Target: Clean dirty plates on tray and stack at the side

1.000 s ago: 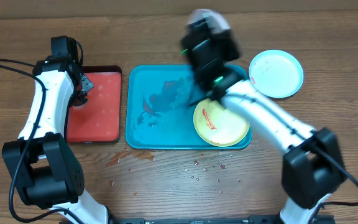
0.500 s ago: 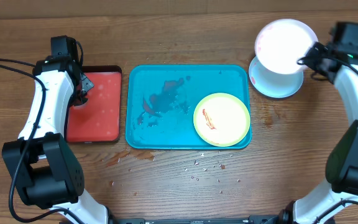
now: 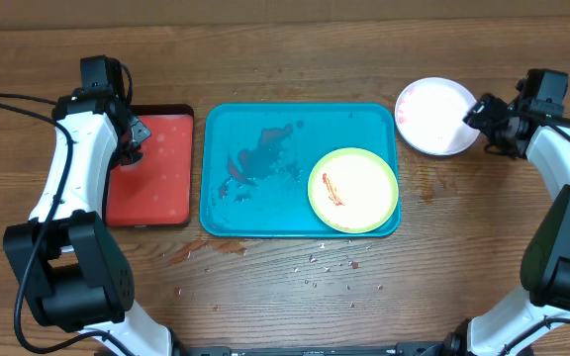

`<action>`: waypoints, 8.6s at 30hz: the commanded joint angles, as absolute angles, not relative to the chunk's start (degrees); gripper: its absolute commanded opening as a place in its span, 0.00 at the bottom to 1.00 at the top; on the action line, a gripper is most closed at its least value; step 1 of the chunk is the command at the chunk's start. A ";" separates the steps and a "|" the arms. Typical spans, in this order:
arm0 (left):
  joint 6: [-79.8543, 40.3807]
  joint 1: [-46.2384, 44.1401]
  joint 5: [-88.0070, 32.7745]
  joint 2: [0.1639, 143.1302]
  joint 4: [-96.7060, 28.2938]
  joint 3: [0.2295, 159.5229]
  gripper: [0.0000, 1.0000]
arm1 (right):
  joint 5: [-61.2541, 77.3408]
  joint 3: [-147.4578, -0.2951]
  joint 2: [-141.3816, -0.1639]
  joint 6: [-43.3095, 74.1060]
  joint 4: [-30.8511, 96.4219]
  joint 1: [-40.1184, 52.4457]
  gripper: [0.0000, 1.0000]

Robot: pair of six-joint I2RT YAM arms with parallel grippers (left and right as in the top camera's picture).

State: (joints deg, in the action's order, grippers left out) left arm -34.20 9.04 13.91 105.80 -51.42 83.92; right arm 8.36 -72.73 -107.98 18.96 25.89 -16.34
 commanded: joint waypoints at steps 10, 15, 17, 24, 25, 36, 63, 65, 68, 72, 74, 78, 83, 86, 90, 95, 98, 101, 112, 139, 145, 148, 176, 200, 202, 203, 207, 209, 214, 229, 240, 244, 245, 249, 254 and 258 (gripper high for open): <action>-34.74 9.04 13.47 106.39 -51.05 83.59 0.04 | 26.98 -72.64 -106.74 -14.59 31.44 -3.11 0.75; -34.76 9.04 13.45 106.39 -51.07 83.59 0.04 | 9.19 -72.64 -106.74 -18.44 33.56 5.41 0.71; -34.74 9.04 13.45 106.39 -51.09 83.59 0.04 | 7.49 -72.64 -106.74 -18.44 33.61 6.87 0.68; -34.74 9.02 13.45 106.39 -51.00 83.59 0.04 | 9.23 -72.62 -106.74 -18.46 37.65 7.84 0.58; -34.74 9.02 13.45 106.39 -50.94 83.59 0.04 | 10.11 -72.62 -106.74 -18.46 38.59 7.90 0.58; -34.74 9.02 13.45 106.39 -50.85 83.59 0.04 | 10.39 -72.31 -106.76 -18.46 42.78 8.36 0.57; -34.68 8.99 13.47 106.39 -51.42 83.59 0.04 | 7.33 -72.31 -112.27 -18.31 41.08 11.49 0.56; -34.70 8.99 13.47 106.39 -51.37 83.59 0.04 | 7.35 -72.34 -112.27 -18.00 42.68 11.88 0.56; -34.72 8.99 13.47 106.39 -51.37 83.59 0.05 | 7.31 -72.34 -112.27 -17.10 45.54 12.58 0.51; -34.70 8.99 13.47 106.39 -51.37 83.59 0.04 | 7.31 -72.34 -112.27 -11.73 49.21 13.50 0.50; -34.72 8.99 13.45 106.39 -51.31 83.59 0.04 | 7.31 -72.34 -112.27 -10.52 50.81 13.93 0.50; -34.72 8.99 13.45 106.39 -51.00 83.59 0.04 | 7.33 -72.34 -112.27 -7.97 51.33 14.83 0.43; -34.70 8.99 13.45 106.39 -51.00 83.59 0.04 | 7.53 -72.34 -112.27 -7.40 48.58 15.38 0.37; -34.70 8.99 13.41 106.39 -51.05 83.59 0.04 | 7.77 -72.34 -112.27 -5.82 46.37 15.40 0.33; -31.68 8.97 8.27 106.39 -50.13 83.59 0.04 | 13.32 -72.34 -112.27 -4.23 42.54 15.68 0.14; -22.26 8.67 -8.64 106.39 -46.41 83.59 0.04 | 15.44 -72.34 -112.27 2.72 35.53 18.46 0.04; -20.05 7.14 -14.35 106.39 -44.47 83.59 0.04 | 15.53 -72.34 -112.27 7.31 30.06 20.84 0.04; -19.90 4.71 -14.96 106.39 -43.31 83.59 0.04 | 15.53 -72.34 -112.27 10.24 25.82 22.87 0.04; -19.68 -8.34 -11.38 106.39 -38.22 83.59 0.04 | 14.24 -72.38 -114.10 15.05 21.39 24.73 0.39; -19.77 -11.14 -11.88 106.63 -39.16 83.57 0.04 | 14.22 -72.51 -118.54 21.32 23.62 26.09 0.04; -28.16 -15.18 -11.92 110.45 -38.85 83.55 0.04 | 13.78 -74.37 -118.54 21.50 23.29 26.09 0.04; -30.30 -17.47 -12.08 113.51 -38.15 83.55 0.04 | 12.45 -74.39 -118.54 22.83 22.83 26.09 0.04; -29.58 -16.80 17.89 121.16 -47.44 90.45 0.04 | 8.58 -74.81 -118.37 26.81 22.46 25.65 0.04; -26.50 -18.09 11.62 125.84 -47.33 94.00 0.04 | 8.56 -74.81 -118.37 26.63 22.41 25.65 0.04; -28.45 -16.88 16.99 125.64 -50.85 94.85 0.04 | 8.56 -74.81 -118.37 26.59 22.46 25.65 0.04; -29.21 -16.29 18.55 125.64 -52.27 95.46 0.04 | 8.56 -74.81 -118.37 26.59 22.46 25.65 0.04; -30.06 -13.17 20.51 125.56 -57.17 99.42 0.04 | 8.58 -74.81 -118.37 26.15 22.44 25.65 0.04; -31.00 -11.73 20.29 125.12 -59.42 101.80 0.04 | 8.58 -74.81 -118.30 24.23 22.44 25.65 0.04; -36.42 -8.47 18.63 121.25 -62.24 105.21 0.04 | 8.38 -75.09 -117.27 23.05 22.57 25.67 0.04; -38.30 3.38 16.47 117.86 -65.45 100.90 0.04 | -11.40 -80.27 -108.53 2.00 22.35 28.47 0.04; -37.32 6.68 18.02 122.41 -61.89 98.30 0.05 | -42.24 -83.11 -105.86 -12.88 21.41 36.93 0.04; -37.30 7.62 18.00 122.41 -61.91 98.30 0.46 | -52.58 -83.11 -105.86 -19.42 17.19 39.92 0.04; -37.30 7.73 17.98 122.41 -61.91 98.30 0.60 | -54.06 -83.13 -105.86 -20.73 16.27 40.47 0.04; -37.30 7.70 16.99 122.41 -62.13 98.30 0.98 | -58.37 -83.13 -105.86 -27.49 12.29 42.35 0.04; -37.30 7.70 15.99 122.41 -62.15 98.30 1.00 | -62.02 -83.13 -105.86 -33.56 8.60 43.13 0.04; -37.32 7.38 15.97 122.41 -62.11 98.30 1.00 | -67.40 -83.13 -105.86 -39.51 4.05 43.13 0.04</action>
